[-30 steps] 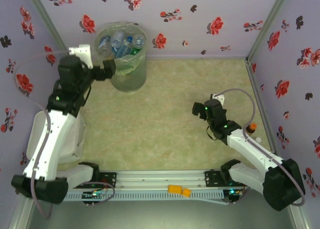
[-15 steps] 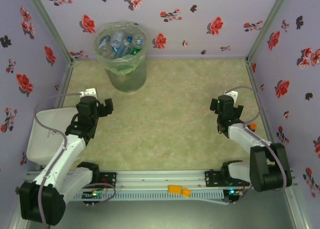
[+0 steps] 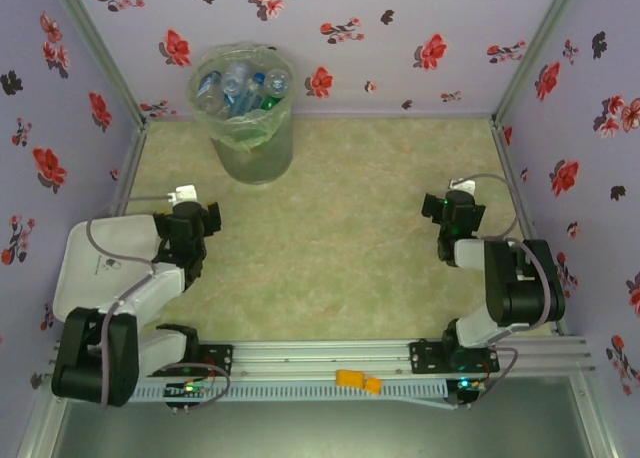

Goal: Put the plastic bottles in the bin

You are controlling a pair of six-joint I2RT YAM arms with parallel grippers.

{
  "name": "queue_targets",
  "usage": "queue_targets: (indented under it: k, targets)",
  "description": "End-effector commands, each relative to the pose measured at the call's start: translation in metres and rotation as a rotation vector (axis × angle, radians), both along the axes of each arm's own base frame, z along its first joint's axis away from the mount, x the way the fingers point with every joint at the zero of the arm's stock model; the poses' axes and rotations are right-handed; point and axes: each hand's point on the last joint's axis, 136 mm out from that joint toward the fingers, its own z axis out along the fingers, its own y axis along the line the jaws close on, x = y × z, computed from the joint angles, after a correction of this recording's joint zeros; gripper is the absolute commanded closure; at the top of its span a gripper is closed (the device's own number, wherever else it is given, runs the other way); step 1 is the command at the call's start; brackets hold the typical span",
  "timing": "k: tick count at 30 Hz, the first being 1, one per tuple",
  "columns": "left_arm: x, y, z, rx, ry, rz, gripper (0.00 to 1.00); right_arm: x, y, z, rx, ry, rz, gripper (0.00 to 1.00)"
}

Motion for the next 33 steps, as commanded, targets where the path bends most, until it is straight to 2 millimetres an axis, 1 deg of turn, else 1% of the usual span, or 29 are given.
queue_targets:
  k: [1, 4, 5, 6, 7, 8, 9, 10, 11, 13, 14, 15, 16, 19, 26, 28, 29, 30, 33]
  targets:
    - [0.015, 0.007, 0.011, 0.053, -0.102, 0.011, 0.0, 0.011, 0.008, 0.014, 0.061, -0.067, 0.055, 0.0]
    - [0.025, 0.005, 0.002, 0.081, -0.107, -0.014, 0.0, 0.004, 0.01, 0.01, 0.062, -0.108, 0.068, 0.0]
    - [0.029, 0.003, 0.003, 0.072, -0.123, -0.037, 0.0, 0.002, 0.006, 0.013, 0.046, -0.169, 0.048, 0.0]
    - [0.033, 0.001, 0.004, 0.082, -0.146, -0.061, 0.0, 0.0, 0.001, 0.011, 0.041, -0.176, 0.016, 0.0]
    - [0.037, -0.002, 0.003, 0.095, -0.152, -0.086, 0.0, -0.003, -0.001, 0.009, 0.041, -0.141, 0.001, 0.0]
    - [0.04, -0.002, -0.001, 0.09, -0.162, -0.102, 0.0, -0.003, -0.001, 0.009, 0.04, -0.12, -0.008, 0.0]
    - [0.043, -0.002, -0.01, 0.074, -0.156, -0.112, 0.0, -0.002, -0.001, 0.012, 0.028, -0.15, -0.006, 0.0]
    - [0.044, 0.002, -0.01, 0.068, -0.178, -0.107, 0.0, -0.003, -0.002, 0.013, 0.023, -0.169, -0.012, 0.0]
    - [0.041, 0.004, -0.012, 0.036, -0.165, -0.105, 0.0, -0.003, -0.002, 0.01, 0.024, -0.15, -0.013, 0.0]
    - [0.04, 0.005, -0.011, 0.014, -0.202, -0.113, 0.0, -0.003, -0.002, 0.012, 0.028, -0.144, -0.015, 0.0]
    - [0.034, 0.005, -0.023, 0.029, -0.208, -0.124, 0.0, -0.003, -0.001, 0.012, 0.024, -0.156, -0.012, 0.0]
    - [0.033, 0.004, -0.022, 0.041, -0.226, -0.124, 0.0, -0.003, -0.002, 0.012, 0.022, -0.158, -0.012, 0.0]
    - [0.031, 0.003, -0.023, 0.025, -0.204, -0.13, 0.0, -0.003, -0.001, 0.011, 0.026, -0.146, -0.013, 0.0]
    - [0.036, 0.003, -0.025, 0.034, -0.186, -0.13, 0.0, -0.001, 0.001, 0.011, 0.026, -0.15, 0.006, 0.0]
    - [0.038, 0.002, -0.025, 0.034, -0.177, -0.134, 0.0, -0.001, 0.004, 0.01, 0.024, -0.14, 0.016, 0.0]
    - [0.039, 0.002, -0.027, 0.035, -0.164, -0.134, 0.0, -0.001, 0.004, 0.011, 0.026, -0.14, 0.016, 0.0]
    - [0.037, 0.002, -0.032, 0.035, -0.143, -0.134, 0.0, -0.001, 0.004, 0.009, 0.025, -0.136, 0.016, 0.01]
    - [0.045, 0.002, -0.025, 0.033, -0.155, -0.132, 0.0, 0.0, 0.004, 0.01, 0.025, -0.137, 0.016, 0.01]
    - [0.049, 0.006, -0.025, 0.019, -0.141, -0.118, 0.0, -0.001, 0.004, 0.011, 0.024, -0.14, 0.016, 0.0]
